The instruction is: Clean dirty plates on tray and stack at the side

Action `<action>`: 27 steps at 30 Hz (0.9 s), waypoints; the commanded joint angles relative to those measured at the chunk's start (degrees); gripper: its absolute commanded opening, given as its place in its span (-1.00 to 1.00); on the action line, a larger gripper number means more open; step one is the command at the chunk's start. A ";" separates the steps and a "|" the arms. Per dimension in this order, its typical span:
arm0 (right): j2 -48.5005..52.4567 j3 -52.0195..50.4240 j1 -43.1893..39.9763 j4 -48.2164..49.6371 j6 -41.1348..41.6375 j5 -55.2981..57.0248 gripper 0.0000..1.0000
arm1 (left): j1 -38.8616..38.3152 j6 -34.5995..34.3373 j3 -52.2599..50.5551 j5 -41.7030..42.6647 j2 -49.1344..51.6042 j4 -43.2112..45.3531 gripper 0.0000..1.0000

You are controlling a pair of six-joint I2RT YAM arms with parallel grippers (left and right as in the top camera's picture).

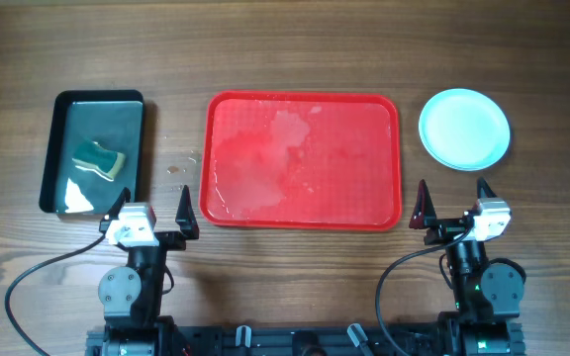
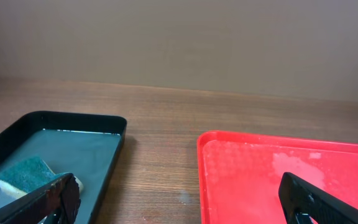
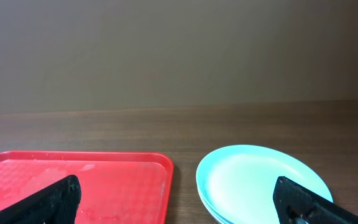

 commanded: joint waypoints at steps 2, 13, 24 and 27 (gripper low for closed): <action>-0.50 -0.07 0.02 0.11 1.01 -0.04 0.99 | -0.37 1.31 -0.26 0.92 -0.61 -0.33 1.00; -0.50 -0.07 0.02 0.11 1.01 -0.04 1.00 | -0.37 2.80 -0.26 0.70 -0.61 -0.33 1.00; -0.50 -0.07 0.02 0.11 1.01 -0.04 0.99 | -0.37 2.80 -0.26 0.72 -0.61 -0.24 1.00; -0.50 -0.07 0.02 0.11 1.01 -0.02 1.00 | -0.37 2.80 -0.26 0.72 -0.61 -0.24 1.00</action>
